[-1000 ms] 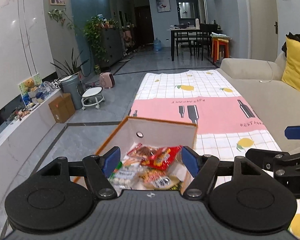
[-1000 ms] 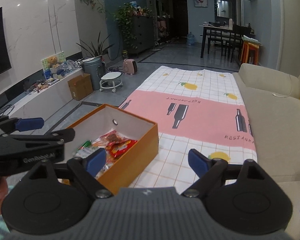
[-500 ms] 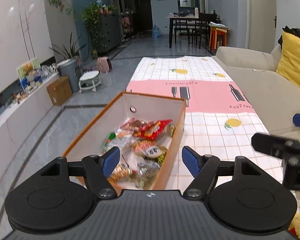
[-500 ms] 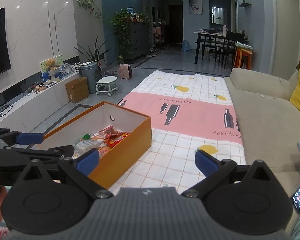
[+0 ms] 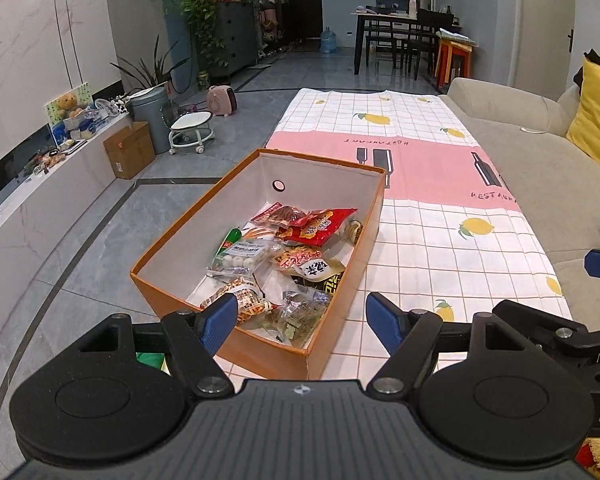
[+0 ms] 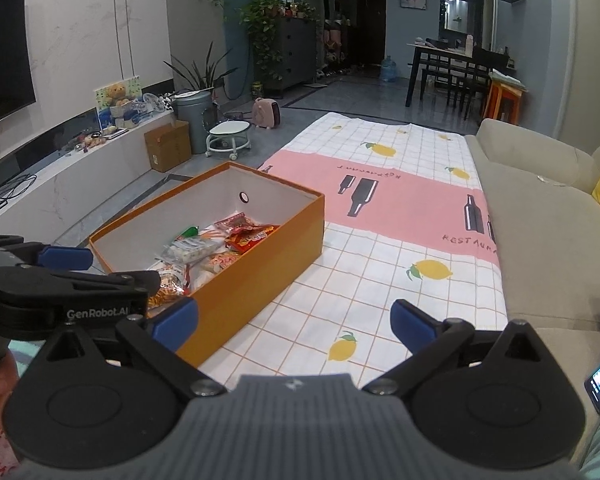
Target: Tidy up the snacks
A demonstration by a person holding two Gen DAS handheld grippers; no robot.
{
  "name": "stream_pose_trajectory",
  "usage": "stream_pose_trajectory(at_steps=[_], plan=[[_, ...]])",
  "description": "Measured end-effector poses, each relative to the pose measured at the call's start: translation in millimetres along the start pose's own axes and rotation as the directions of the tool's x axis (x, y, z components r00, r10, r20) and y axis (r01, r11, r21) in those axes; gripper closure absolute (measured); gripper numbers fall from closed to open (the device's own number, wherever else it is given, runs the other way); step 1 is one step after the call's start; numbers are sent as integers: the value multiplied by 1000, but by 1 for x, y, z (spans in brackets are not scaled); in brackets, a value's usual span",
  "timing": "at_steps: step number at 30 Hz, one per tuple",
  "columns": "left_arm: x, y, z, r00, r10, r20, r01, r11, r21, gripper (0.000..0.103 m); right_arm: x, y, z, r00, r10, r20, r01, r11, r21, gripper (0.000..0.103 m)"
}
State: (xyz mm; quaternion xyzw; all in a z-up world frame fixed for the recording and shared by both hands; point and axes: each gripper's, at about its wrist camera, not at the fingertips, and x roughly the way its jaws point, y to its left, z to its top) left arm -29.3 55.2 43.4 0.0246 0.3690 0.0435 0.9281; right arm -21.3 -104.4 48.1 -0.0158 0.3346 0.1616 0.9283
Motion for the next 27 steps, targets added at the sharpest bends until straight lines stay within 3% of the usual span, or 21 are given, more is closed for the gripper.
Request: stream_pose_trajectory(at_steps=[27], plan=[[-2, 5, 2, 1000, 2, -5, -2, 1000, -18, 17, 3, 4, -2, 1000, -5, 0, 5, 1000, -21, 4]])
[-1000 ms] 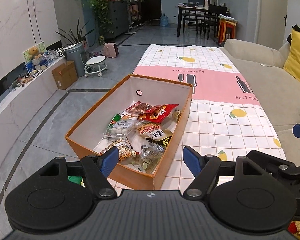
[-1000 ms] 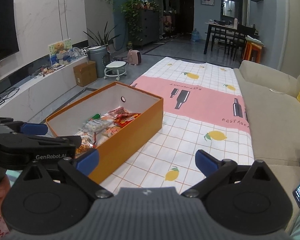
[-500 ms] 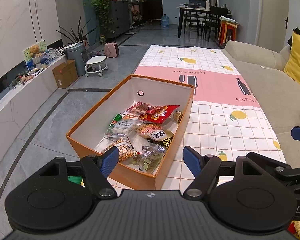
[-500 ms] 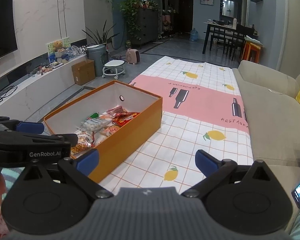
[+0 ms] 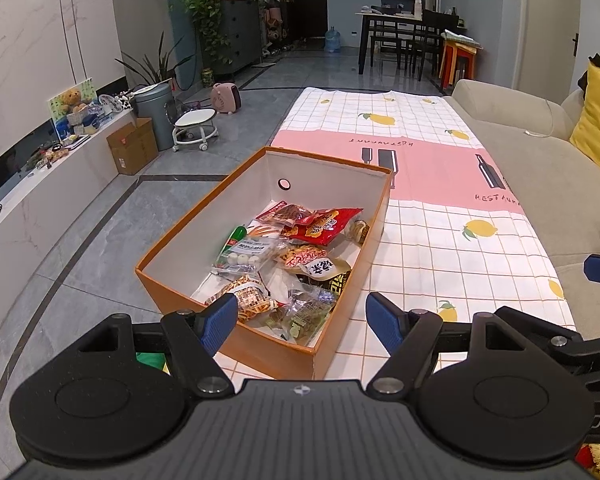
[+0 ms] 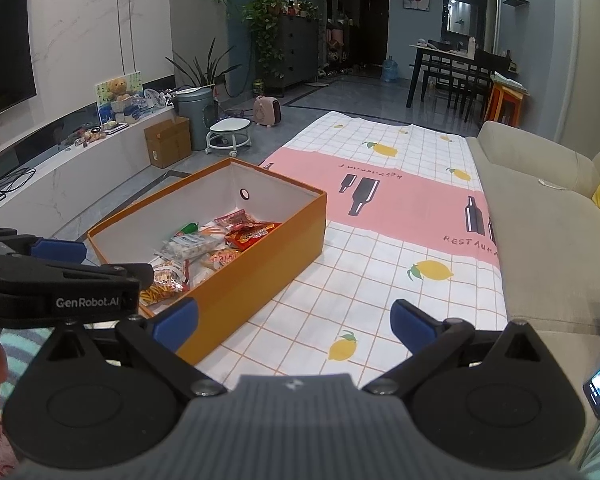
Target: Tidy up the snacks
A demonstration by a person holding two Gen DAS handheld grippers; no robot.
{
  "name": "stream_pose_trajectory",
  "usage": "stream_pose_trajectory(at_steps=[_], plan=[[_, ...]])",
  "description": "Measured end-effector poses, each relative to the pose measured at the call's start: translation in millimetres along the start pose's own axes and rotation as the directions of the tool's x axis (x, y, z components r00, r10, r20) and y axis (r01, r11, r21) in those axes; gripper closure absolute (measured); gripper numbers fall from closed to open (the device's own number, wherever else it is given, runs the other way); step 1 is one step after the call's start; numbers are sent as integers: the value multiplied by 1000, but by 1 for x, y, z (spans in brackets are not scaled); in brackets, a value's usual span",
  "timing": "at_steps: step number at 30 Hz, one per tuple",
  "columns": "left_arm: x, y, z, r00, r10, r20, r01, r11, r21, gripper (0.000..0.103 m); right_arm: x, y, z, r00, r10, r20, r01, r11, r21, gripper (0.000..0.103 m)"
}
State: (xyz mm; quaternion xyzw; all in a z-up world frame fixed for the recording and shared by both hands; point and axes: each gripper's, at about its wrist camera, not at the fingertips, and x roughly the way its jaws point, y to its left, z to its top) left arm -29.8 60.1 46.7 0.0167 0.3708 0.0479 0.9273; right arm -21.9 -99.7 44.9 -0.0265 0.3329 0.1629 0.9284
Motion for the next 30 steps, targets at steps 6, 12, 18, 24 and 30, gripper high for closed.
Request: stream_pose_trajectory(at_steps=[6, 12, 18, 24, 30], plan=[[0, 1, 0, 1000, 2, 2, -2, 1000, -3, 17, 0, 0, 1, 1000, -2, 0, 2, 1000, -3, 4], [-1, 3, -1, 1000, 4, 2, -4, 1000, -4, 17, -1, 0, 1, 1000, -4, 0, 4, 1000, -3, 4], [-1, 3, -1, 1000, 4, 2, -4, 1000, -4, 17, -1, 0, 1, 1000, -4, -2, 4, 1000, -3, 4], [-1, 3, -1, 1000, 3, 2, -3, 1000, -5, 17, -1, -2, 0, 1000, -5, -3, 5, 1000, -1, 4], [-2, 2, 0, 1000, 12, 7, -12, 1000, 1, 17, -1, -2, 0, 1000, -5, -3, 5, 1000, -1, 4]])
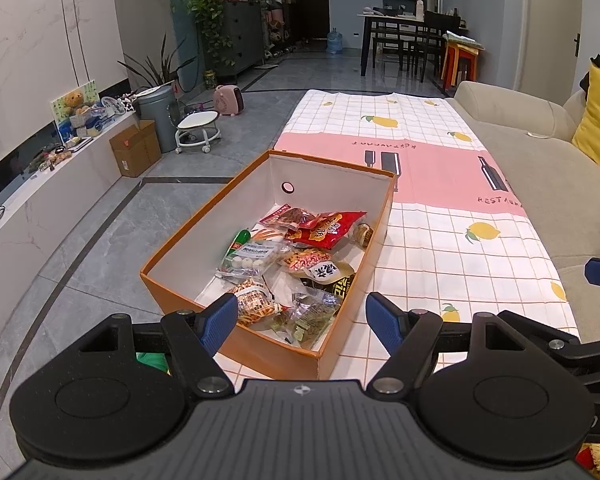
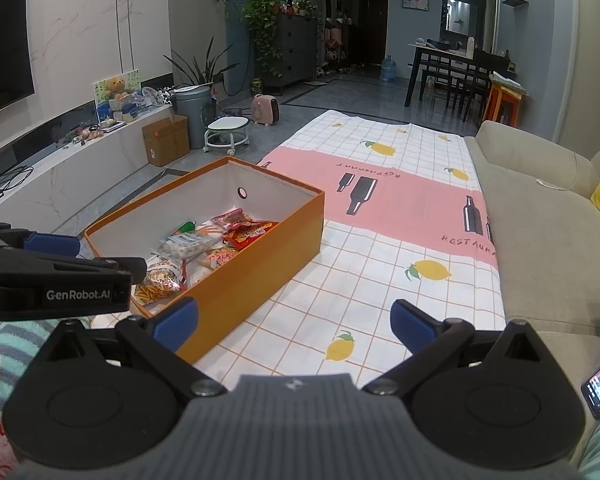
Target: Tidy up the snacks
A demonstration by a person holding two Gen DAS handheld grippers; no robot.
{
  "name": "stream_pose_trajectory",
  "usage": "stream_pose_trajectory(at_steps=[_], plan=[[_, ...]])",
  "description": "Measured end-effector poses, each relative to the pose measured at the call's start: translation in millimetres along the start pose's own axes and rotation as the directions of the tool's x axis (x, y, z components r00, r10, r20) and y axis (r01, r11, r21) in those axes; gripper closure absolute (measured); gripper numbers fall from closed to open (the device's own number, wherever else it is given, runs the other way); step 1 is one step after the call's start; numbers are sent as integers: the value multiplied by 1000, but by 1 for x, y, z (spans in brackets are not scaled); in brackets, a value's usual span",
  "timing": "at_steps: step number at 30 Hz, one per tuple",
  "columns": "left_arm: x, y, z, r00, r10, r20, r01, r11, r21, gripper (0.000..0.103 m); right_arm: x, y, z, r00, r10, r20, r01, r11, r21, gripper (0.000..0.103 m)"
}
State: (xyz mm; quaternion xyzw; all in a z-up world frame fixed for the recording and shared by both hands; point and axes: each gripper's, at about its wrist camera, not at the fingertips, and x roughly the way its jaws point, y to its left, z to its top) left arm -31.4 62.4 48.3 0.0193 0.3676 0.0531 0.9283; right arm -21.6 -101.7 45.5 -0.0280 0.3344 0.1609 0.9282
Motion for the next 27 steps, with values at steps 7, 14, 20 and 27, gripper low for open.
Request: stream_pose_trajectory(at_steps=[7, 14, 20, 27], plan=[[0, -1, 0, 1000, -1, -1, 1, 1000, 4, 17, 2, -1, -1, 1000, -1, -6, 1, 1000, 5, 4], [-1, -2, 0, 1000, -1, -2, 1, 1000, 5, 17, 3, -2, -2, 1000, -1, -9, 1, 1000, 10, 4], [2, -3, -2, 1000, 3, -11, -3, 1000, 14, 17, 4, -2, 0, 1000, -4, -15, 4, 1000, 10, 4], [1, -4, -2, 1000, 8, 6, -8, 999, 36, 17, 5, -3, 0, 1000, -17, -21, 17, 1000, 16, 4]])
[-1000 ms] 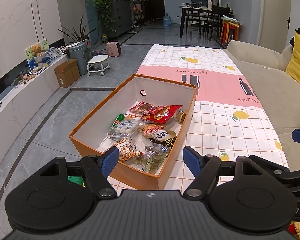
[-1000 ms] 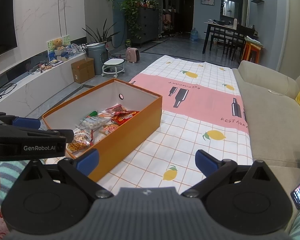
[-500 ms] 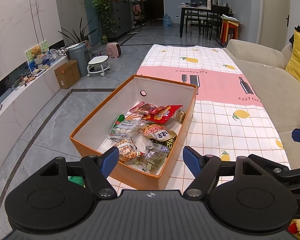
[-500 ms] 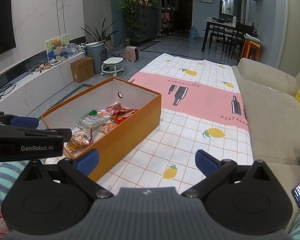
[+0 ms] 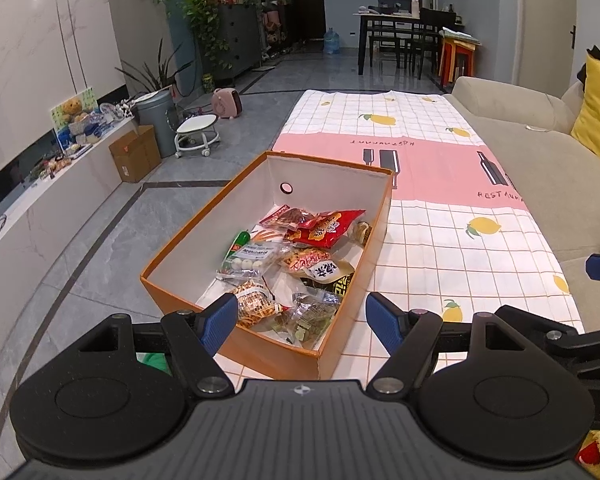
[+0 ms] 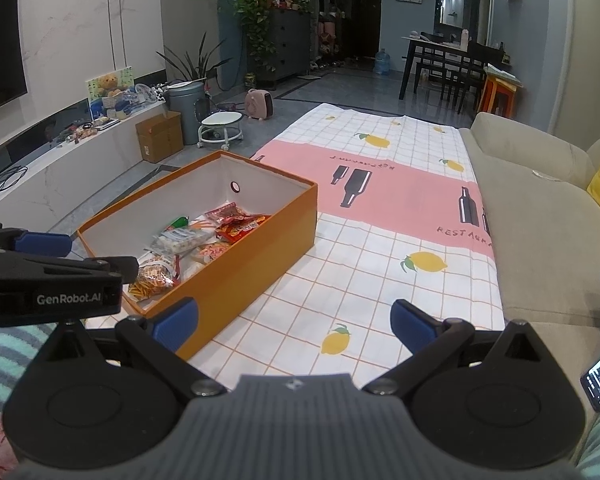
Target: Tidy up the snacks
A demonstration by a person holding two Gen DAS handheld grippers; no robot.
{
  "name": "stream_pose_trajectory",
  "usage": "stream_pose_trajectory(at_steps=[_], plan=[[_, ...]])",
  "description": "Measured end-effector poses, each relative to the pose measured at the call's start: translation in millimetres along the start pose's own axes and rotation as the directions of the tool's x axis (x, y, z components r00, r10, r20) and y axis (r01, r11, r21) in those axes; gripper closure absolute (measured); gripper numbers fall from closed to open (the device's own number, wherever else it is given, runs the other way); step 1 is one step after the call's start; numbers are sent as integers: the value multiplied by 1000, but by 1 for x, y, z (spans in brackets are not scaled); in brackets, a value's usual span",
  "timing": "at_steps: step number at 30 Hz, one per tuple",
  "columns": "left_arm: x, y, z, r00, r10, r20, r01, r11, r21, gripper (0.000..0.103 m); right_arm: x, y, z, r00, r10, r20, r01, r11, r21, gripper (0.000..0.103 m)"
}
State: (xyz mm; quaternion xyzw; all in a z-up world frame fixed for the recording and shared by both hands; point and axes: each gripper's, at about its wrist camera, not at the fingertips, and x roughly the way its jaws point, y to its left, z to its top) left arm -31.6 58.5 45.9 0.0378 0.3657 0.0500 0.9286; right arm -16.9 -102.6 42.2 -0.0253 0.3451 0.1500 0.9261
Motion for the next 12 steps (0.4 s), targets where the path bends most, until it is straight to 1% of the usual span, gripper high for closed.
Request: stream_pose_trajectory(at_steps=[5, 12], plan=[[-1, -3, 1, 1000, -1, 9, 1, 1000, 19, 17, 0, -1, 0, 1000, -5, 0, 5, 1000, 3, 4], [-2, -2, 0, 1000, -24, 10, 24, 1000, 10, 17, 2, -1, -1, 1000, -14, -7, 14, 1000, 9, 4]])
